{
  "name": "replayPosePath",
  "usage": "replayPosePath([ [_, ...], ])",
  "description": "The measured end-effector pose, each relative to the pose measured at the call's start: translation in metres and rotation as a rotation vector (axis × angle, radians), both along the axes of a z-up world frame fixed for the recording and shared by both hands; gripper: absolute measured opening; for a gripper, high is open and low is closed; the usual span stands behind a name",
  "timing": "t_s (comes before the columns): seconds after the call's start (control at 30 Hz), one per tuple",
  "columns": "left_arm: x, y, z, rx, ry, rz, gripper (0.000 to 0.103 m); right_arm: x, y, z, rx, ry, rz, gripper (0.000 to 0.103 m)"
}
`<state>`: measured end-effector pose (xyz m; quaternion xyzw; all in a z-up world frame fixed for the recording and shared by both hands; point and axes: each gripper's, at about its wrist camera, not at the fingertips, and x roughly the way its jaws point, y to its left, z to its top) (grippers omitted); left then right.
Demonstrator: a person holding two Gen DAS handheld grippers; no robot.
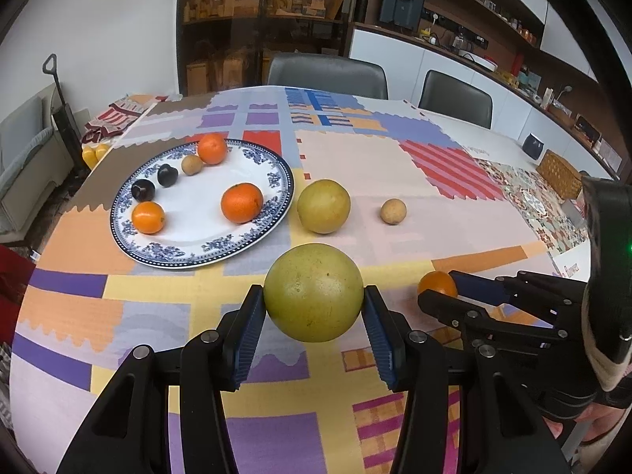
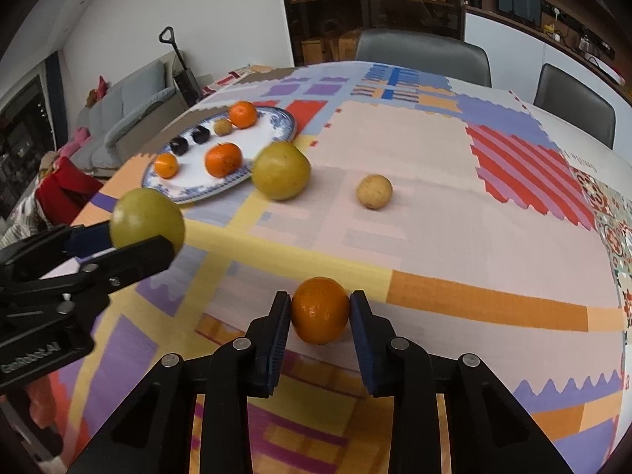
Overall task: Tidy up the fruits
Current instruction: 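Lift and carry the pomelo and the orange over the plate with both tools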
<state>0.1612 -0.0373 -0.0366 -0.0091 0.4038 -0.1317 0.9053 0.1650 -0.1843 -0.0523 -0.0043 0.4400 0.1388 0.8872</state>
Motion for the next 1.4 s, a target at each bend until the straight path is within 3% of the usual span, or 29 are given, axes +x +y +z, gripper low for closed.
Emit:
replayPosePath([
  [0.43, -0.006, 0.04, 0.029, 0.025, -0.079, 0.024, 0.049, -0.003, 0.039, 0.046, 0.065, -0.098, 0.047, 0.032],
  [0.77, 0.004, 0.069, 0.044, 0.028, -0.114, 0.061, 0.049, 0.019, 0.069, 0.069, 0.09, -0.155, 0.076, 0.032],
  [1.1, 0.034, 0.085, 0.052, 0.055, -0.134, 0.081, 0.049, 0.049, 0.089, 0.082, 0.095, -0.187, 0.096, 0.032],
  [1.4, 0.08, 0.099, 0.04, 0.08, -0.096, 0.092, 0.049, 0.091, 0.105, 0.074, 0.043, -0.17, 0.112, 0.032],
])
